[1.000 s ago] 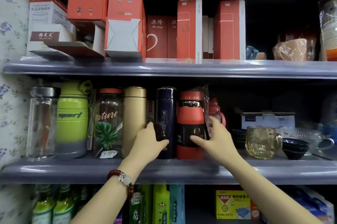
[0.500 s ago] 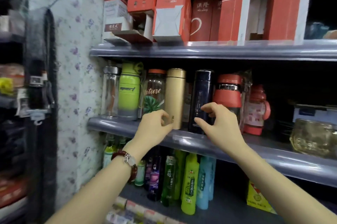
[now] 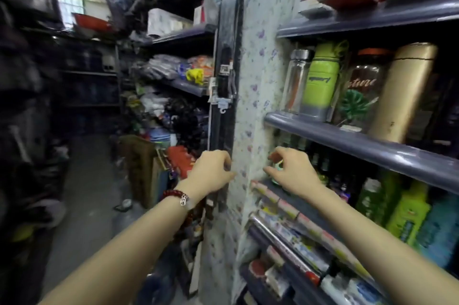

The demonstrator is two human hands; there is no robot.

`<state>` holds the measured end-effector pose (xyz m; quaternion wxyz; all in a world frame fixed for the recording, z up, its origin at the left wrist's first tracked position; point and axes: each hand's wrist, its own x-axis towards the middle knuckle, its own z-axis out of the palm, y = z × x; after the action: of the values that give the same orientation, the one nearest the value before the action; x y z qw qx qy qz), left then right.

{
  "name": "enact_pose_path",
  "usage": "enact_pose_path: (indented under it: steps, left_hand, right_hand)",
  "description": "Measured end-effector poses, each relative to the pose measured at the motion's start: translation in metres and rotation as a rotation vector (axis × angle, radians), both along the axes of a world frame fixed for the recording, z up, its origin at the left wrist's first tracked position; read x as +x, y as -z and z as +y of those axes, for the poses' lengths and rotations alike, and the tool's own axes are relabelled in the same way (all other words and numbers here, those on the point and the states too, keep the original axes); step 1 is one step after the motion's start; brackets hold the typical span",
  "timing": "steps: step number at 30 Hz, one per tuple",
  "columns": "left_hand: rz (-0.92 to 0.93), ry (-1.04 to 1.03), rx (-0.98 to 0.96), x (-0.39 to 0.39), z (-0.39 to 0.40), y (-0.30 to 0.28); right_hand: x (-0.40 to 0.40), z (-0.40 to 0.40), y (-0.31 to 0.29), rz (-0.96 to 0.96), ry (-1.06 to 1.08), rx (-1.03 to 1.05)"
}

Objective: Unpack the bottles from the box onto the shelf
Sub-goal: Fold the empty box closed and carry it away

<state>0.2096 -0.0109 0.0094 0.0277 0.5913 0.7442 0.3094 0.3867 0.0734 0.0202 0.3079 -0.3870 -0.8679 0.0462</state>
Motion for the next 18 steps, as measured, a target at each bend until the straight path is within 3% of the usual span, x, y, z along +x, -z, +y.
enact_pose_path:
  steps: [10,18]
  left_hand:
    - [-0.030,-0.350,-0.231,-0.173,-0.088,0.098]
    - [-0.107,-0.471,-0.340,-0.259,-0.115,0.158]
  right_hand:
    - [-0.205,-0.035,0.111,-0.207,-0.235,-0.270]
    - [-0.299,-0.051,0.185,-0.320,-0.324,-0.377]
